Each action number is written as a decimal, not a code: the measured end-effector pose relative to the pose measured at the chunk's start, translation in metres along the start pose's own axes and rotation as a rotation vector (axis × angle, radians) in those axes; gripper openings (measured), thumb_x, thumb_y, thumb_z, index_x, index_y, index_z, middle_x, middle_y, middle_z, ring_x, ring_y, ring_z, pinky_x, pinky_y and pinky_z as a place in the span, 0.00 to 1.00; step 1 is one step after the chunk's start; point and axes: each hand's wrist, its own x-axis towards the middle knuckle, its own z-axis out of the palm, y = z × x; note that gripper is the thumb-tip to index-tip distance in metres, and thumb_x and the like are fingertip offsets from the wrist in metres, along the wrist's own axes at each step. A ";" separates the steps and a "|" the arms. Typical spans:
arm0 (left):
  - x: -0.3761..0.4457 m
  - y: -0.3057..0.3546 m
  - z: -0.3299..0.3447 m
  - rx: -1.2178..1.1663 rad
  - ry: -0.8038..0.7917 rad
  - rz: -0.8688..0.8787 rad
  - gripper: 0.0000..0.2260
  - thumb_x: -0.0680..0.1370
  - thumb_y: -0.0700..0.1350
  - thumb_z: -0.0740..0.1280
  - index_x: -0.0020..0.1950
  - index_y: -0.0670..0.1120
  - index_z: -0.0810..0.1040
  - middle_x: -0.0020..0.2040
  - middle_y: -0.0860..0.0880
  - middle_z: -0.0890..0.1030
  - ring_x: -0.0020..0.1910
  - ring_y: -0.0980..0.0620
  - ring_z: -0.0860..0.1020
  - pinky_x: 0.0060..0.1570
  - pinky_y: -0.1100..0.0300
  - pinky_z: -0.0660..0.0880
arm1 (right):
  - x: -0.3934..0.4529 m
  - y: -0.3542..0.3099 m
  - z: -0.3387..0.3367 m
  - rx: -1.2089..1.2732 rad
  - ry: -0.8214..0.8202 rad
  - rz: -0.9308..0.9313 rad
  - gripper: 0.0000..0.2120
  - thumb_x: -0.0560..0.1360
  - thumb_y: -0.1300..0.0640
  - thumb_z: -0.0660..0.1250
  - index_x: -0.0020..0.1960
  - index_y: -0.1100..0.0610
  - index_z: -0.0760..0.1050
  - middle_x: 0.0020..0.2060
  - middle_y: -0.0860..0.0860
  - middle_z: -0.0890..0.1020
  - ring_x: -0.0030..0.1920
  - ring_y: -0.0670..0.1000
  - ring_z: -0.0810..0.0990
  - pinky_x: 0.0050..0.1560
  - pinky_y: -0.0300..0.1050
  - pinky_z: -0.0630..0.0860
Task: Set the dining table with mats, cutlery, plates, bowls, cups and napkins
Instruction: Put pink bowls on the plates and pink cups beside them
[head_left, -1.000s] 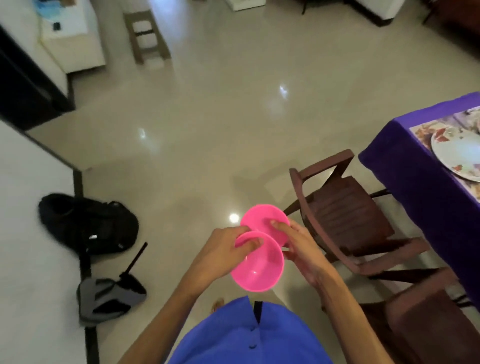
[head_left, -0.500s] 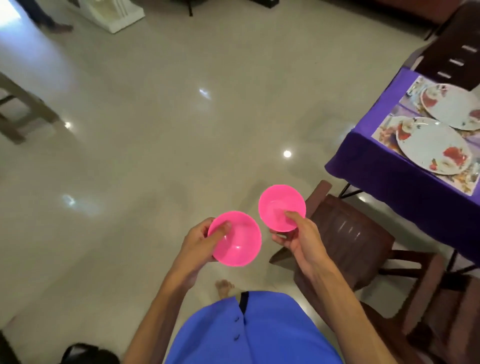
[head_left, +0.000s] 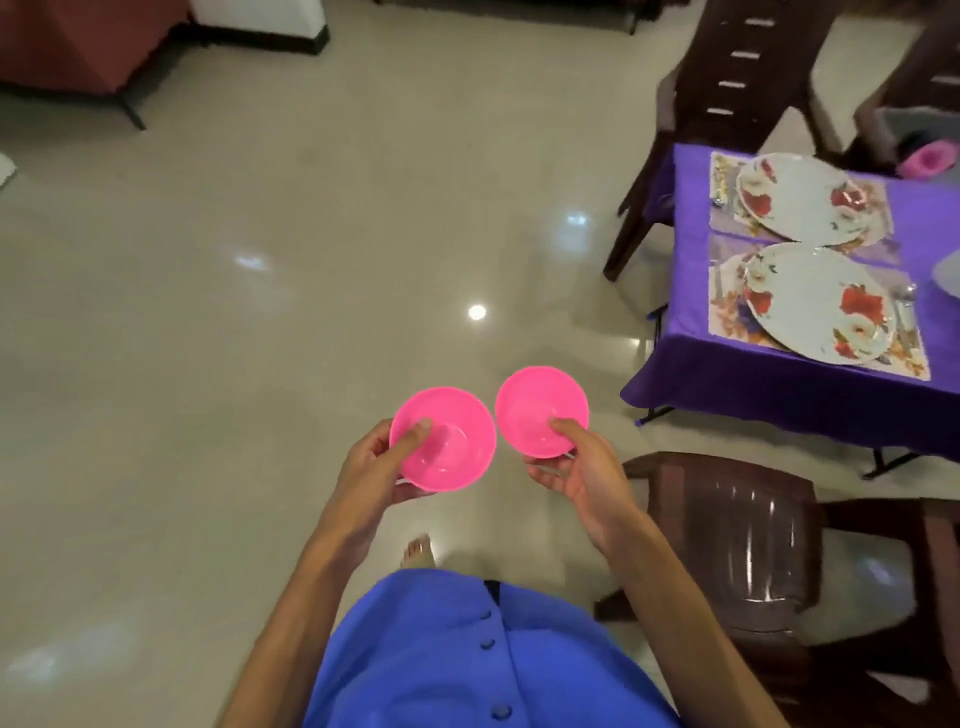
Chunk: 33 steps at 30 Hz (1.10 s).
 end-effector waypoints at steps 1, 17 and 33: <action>0.024 0.021 -0.002 0.018 -0.031 -0.002 0.19 0.74 0.58 0.77 0.62 0.52 0.84 0.58 0.49 0.86 0.59 0.45 0.84 0.48 0.50 0.84 | 0.013 -0.015 0.012 0.028 0.045 -0.027 0.12 0.79 0.58 0.69 0.62 0.57 0.75 0.53 0.58 0.81 0.45 0.57 0.85 0.43 0.49 0.83; 0.428 0.220 0.232 0.365 -0.443 -0.110 0.14 0.78 0.53 0.74 0.61 0.48 0.82 0.61 0.43 0.82 0.57 0.45 0.84 0.47 0.53 0.85 | 0.278 -0.211 -0.048 0.624 0.776 -0.208 0.17 0.82 0.63 0.62 0.70 0.62 0.70 0.53 0.61 0.78 0.36 0.53 0.85 0.40 0.47 0.85; 0.706 0.334 0.572 0.879 -0.957 -0.164 0.08 0.83 0.46 0.68 0.60 0.45 0.79 0.53 0.38 0.85 0.39 0.43 0.86 0.35 0.60 0.82 | 0.479 -0.364 -0.230 1.035 1.205 -0.062 0.19 0.79 0.63 0.65 0.69 0.66 0.69 0.38 0.57 0.82 0.29 0.53 0.85 0.38 0.52 0.80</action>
